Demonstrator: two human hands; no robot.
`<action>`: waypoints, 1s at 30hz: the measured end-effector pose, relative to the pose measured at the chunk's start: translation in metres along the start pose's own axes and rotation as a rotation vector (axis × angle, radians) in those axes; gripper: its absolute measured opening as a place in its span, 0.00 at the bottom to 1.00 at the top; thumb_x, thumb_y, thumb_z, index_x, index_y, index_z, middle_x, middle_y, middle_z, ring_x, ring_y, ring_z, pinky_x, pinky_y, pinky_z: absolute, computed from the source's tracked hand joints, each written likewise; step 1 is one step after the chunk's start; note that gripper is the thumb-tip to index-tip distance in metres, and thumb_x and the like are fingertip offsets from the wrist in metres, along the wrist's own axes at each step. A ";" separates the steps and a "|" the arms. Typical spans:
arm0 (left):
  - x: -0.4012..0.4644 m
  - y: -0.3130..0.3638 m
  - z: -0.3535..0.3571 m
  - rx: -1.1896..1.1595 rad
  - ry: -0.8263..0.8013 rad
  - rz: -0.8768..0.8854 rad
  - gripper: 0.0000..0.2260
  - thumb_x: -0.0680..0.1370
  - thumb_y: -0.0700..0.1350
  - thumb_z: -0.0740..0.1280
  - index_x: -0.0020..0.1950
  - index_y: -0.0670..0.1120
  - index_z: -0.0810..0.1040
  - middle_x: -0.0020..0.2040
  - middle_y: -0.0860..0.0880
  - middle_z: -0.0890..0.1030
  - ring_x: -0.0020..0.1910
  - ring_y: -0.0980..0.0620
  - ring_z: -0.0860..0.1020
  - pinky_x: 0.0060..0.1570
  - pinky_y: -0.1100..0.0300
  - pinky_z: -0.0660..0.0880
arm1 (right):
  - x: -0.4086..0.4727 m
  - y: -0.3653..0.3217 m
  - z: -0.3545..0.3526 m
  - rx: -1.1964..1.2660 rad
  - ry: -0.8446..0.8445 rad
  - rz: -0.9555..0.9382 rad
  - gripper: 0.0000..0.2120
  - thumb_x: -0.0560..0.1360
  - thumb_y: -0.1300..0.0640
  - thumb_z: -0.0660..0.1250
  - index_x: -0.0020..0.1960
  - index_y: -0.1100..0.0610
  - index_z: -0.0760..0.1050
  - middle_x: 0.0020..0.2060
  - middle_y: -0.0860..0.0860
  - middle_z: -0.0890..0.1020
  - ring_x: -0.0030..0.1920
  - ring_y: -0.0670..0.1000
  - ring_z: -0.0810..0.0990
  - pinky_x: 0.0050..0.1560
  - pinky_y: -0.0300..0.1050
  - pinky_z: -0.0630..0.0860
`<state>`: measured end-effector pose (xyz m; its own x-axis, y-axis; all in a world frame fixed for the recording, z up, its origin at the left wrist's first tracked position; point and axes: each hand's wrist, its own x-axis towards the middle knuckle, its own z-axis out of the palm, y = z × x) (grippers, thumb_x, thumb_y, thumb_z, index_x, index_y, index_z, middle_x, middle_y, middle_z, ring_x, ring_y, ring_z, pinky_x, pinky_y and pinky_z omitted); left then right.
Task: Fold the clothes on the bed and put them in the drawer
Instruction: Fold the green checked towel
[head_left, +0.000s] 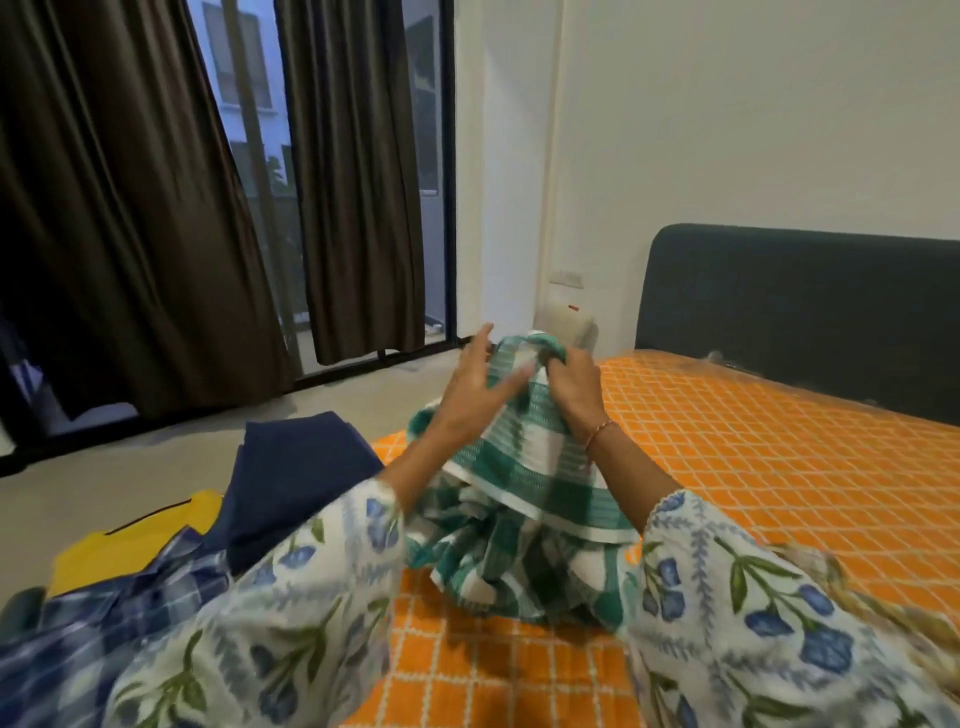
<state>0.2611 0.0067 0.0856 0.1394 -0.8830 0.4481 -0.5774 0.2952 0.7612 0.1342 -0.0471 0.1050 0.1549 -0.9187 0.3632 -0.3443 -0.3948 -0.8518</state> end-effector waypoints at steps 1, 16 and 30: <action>-0.014 -0.009 0.000 0.287 -0.051 0.204 0.45 0.69 0.69 0.65 0.78 0.54 0.48 0.77 0.45 0.56 0.73 0.47 0.60 0.70 0.51 0.59 | 0.005 -0.004 0.000 0.112 -0.010 0.084 0.11 0.79 0.60 0.59 0.52 0.63 0.79 0.49 0.59 0.82 0.49 0.58 0.80 0.52 0.52 0.76; 0.023 0.034 -0.010 0.541 0.017 -0.197 0.08 0.73 0.40 0.61 0.42 0.40 0.80 0.46 0.37 0.80 0.49 0.39 0.78 0.40 0.55 0.71 | -0.005 -0.017 -0.027 -0.166 -0.159 -0.308 0.24 0.71 0.54 0.63 0.66 0.58 0.72 0.61 0.55 0.74 0.62 0.52 0.72 0.64 0.45 0.68; 0.053 0.061 -0.063 0.856 -0.163 -0.058 0.04 0.75 0.39 0.67 0.43 0.42 0.80 0.40 0.45 0.79 0.39 0.47 0.77 0.38 0.55 0.75 | -0.002 -0.024 -0.034 -0.241 0.053 -0.339 0.13 0.81 0.62 0.55 0.53 0.64 0.79 0.46 0.57 0.81 0.46 0.54 0.78 0.48 0.50 0.76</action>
<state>0.2838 0.0008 0.1858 0.1080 -0.9488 0.2969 -0.9881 -0.0695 0.1373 0.1104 -0.0363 0.1377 0.2511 -0.7332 0.6319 -0.4902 -0.6593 -0.5701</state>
